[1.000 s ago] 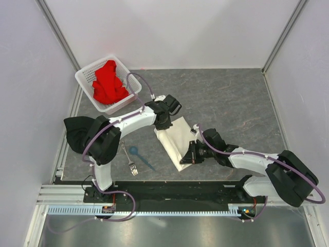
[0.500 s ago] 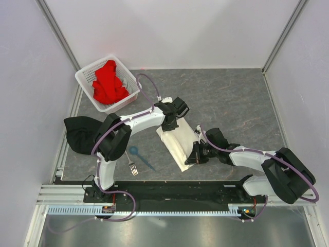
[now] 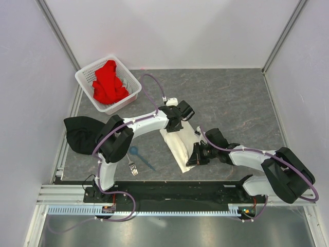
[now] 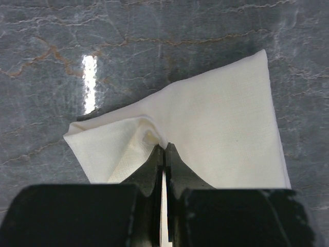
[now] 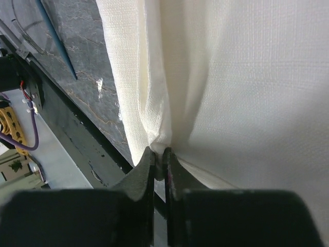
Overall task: Fold the napkin into a case and place the utensils inside
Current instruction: Fold the lower triangle-folded napkin at the center of the board, then smooth out the 2/3-rectangle-folded napkin at the center of the board.
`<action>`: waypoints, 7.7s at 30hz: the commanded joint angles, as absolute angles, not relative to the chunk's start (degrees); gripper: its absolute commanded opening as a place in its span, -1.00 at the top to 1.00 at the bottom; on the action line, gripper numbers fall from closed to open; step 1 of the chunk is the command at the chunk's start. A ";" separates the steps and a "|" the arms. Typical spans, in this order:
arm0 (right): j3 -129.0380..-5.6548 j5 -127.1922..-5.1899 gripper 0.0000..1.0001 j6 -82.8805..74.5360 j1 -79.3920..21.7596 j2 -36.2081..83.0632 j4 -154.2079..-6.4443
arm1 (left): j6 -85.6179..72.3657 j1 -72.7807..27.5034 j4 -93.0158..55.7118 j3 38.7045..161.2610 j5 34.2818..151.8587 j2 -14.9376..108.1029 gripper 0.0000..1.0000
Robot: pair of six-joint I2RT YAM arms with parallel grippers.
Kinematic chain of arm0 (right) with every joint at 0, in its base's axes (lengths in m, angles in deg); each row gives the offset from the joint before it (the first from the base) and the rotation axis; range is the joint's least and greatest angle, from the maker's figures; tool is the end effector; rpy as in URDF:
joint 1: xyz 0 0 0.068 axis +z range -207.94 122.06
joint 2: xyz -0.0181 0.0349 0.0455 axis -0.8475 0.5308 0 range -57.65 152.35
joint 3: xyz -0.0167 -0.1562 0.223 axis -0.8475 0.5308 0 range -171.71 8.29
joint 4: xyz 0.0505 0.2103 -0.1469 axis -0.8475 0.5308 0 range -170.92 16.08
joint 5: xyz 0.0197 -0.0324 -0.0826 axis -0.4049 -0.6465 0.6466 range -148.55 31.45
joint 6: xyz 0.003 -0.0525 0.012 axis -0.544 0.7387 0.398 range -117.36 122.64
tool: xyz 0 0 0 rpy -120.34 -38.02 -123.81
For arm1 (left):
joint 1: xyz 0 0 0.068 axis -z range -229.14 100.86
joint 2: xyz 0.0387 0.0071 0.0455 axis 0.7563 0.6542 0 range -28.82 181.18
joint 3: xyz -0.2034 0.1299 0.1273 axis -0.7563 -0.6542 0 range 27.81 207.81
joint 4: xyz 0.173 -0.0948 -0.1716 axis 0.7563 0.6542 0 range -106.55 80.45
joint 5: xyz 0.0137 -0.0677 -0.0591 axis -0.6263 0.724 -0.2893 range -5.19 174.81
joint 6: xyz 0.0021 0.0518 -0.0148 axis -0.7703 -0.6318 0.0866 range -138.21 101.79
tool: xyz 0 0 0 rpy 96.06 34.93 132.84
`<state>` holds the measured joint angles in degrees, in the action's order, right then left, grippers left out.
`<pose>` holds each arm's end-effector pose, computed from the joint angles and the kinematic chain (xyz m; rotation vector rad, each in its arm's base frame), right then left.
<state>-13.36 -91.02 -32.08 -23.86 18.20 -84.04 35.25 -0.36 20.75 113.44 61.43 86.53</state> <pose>0.1654 0.1351 0.1248 -0.2581 2.6546 1.1669 0.2855 -0.3045 0.1845 -0.2134 2.5705 -0.0728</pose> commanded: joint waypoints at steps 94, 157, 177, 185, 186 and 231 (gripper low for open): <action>-36.26 -76.05 0.61 -23.81 -35.18 13.44 -54.38 | 29.34 -4.75 -5.04 101.02 89.46 77.16 0.49; -64.04 -76.21 1.00 -26.45 -37.03 51.33 -62.12 | 26.18 -11.70 -6.88 106.83 90.78 84.84 0.83; -46.56 -77.97 1.00 -25.57 -37.03 32.52 -60.53 | 27.24 -6.42 -7.94 103.64 91.93 80.59 0.73; -44.01 -78.85 1.00 -25.48 -37.03 33.05 -63.43 | 25.39 -7.48 -3.89 111.75 89.64 89.56 0.84; -43.40 -79.20 1.00 -25.66 -37.03 33.22 -63.78 | 25.39 -8.00 -3.81 112.01 89.56 90.00 0.85; -28.45 -79.56 1.00 -33.22 -37.02 31.29 -73.71 | 17.74 -12.05 3.05 115.09 80.68 90.36 0.91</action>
